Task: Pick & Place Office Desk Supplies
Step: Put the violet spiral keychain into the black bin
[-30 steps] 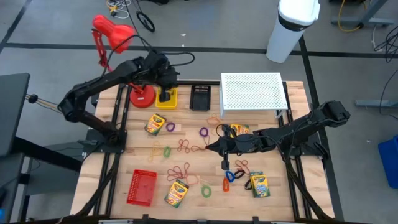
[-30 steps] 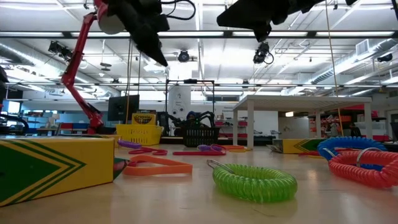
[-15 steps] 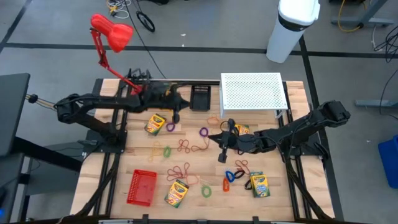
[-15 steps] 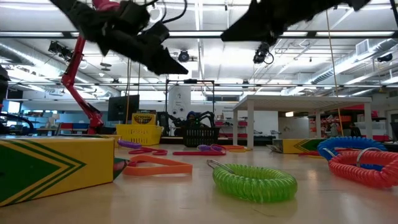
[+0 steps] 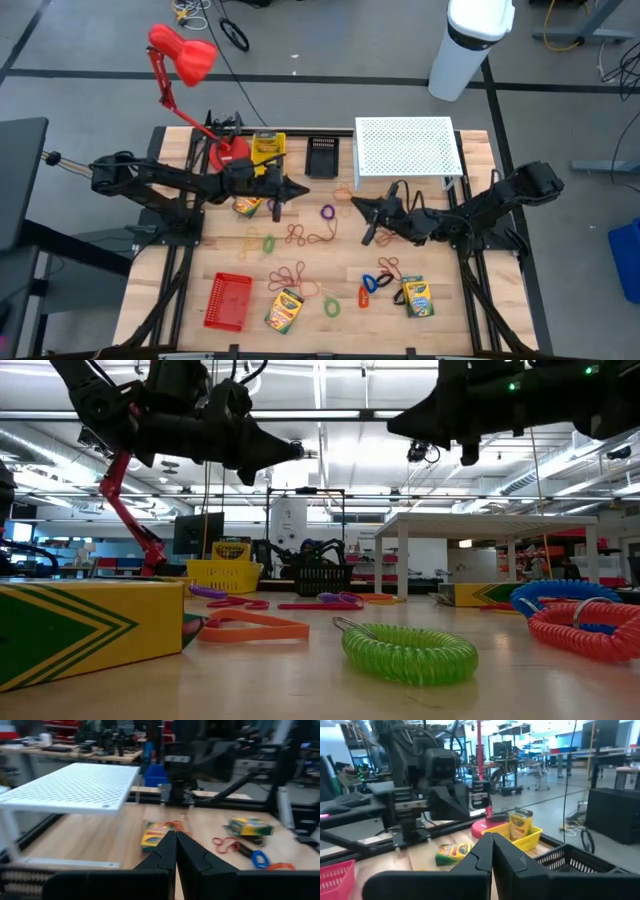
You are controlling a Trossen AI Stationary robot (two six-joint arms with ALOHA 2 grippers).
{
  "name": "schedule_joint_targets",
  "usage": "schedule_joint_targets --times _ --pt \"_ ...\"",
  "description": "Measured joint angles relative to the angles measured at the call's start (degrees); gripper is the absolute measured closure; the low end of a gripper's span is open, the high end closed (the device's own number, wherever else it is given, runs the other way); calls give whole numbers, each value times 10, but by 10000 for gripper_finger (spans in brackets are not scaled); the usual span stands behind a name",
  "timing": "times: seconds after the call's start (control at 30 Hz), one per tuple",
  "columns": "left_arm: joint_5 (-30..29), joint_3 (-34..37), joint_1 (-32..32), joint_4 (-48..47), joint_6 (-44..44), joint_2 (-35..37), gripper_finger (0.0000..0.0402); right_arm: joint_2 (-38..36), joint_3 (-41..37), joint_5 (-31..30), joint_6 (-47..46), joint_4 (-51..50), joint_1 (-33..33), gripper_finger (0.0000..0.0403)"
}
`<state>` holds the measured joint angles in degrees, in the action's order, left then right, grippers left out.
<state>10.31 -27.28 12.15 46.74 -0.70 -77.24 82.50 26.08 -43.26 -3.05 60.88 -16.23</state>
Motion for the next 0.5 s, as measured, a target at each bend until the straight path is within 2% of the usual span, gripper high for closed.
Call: schedule_joint_targets --times 0.2,0.33,0.5 --pt "-13 -3 -35 0 11 -21 394 0 0 11 -10 -36 9 376" --pt "-46 -3 -58 -4 21 -63 395 -8 3 69 -15 -125 9 395" --pt "-135 -4 -83 12 22 -132 396 -22 3 118 -15 -219 17 391"
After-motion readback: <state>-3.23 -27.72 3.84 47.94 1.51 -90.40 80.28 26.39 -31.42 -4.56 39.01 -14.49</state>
